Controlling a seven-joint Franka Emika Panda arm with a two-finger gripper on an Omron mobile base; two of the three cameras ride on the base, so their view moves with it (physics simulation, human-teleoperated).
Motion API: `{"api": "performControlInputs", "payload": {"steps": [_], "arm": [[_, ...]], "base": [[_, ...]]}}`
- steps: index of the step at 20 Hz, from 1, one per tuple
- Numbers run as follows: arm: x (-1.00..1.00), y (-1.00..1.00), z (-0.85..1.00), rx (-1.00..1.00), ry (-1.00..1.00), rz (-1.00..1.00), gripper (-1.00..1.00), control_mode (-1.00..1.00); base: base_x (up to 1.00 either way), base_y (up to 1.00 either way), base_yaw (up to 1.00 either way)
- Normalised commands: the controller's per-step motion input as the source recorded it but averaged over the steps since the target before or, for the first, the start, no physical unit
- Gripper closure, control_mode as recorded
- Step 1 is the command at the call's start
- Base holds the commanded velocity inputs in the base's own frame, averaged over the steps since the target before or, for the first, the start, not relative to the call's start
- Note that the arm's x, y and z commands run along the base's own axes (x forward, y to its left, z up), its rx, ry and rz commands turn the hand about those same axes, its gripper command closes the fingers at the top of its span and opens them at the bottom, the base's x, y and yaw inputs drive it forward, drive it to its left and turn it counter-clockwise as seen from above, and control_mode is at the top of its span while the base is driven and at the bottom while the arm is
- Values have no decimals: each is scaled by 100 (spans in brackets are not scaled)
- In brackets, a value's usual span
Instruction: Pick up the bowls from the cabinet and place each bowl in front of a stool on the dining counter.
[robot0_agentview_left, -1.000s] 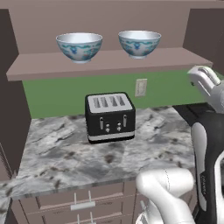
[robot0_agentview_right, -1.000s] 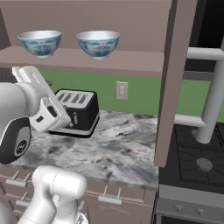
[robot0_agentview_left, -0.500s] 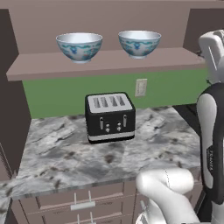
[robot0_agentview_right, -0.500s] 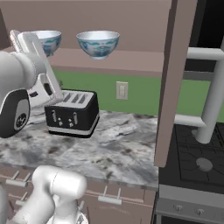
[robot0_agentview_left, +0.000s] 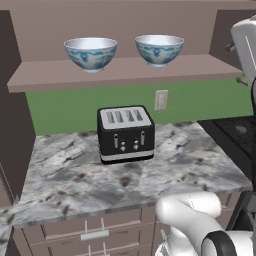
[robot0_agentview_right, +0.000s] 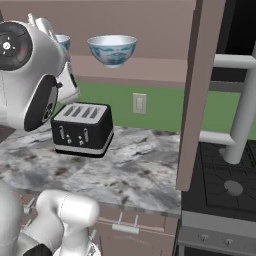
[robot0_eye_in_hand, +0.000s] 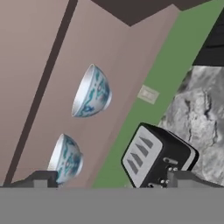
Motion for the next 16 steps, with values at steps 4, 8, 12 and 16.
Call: {"api": "performControlInputs", "payload": {"steps": [4,8,12,16], "arm": [[60,-1,-17,8,0,17,-100,-100],[79,0,-27,7,2,14,-100,-100],[90,0,-22,4,5,9,-100,-100],[72,0,-15,0,1,0,-100,-100]], "base": [[0,0,0],[0,0,0],[0,0,0],[0,0,0]]}}
